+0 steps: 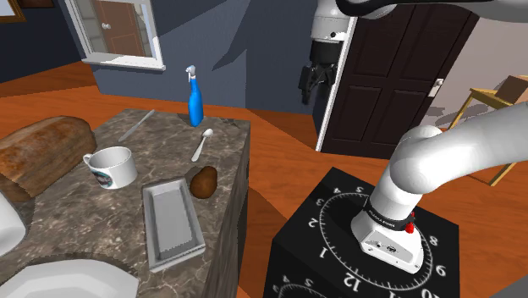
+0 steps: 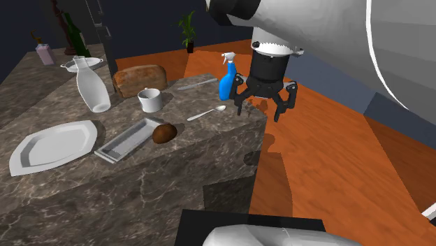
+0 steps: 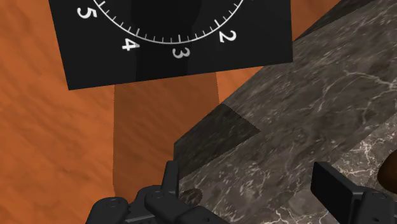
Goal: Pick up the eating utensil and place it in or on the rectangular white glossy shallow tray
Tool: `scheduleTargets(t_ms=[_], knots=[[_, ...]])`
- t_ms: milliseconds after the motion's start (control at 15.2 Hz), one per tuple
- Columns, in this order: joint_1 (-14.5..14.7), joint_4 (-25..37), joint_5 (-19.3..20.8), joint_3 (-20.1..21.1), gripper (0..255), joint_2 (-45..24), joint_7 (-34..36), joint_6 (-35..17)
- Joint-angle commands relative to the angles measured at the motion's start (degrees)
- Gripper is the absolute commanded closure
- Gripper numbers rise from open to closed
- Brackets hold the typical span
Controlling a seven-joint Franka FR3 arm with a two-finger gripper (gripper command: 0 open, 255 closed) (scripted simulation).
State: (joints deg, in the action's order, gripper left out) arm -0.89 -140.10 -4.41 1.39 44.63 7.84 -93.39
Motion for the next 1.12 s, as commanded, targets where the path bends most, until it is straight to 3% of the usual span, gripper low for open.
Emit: scheduleTargets(t_ms=[0, 594, 1056], knots=[[0.00, 0.00, 0.00, 0.00, 0, 0.00, 0.00, 0.00], [-1.35, 3.90, -3.13, 13.85, 0, -13.85, 21.99, -11.74], [-4.21, 12.90, 1.58, 23.03, 0, -29.70, 40.63, -18.20]])
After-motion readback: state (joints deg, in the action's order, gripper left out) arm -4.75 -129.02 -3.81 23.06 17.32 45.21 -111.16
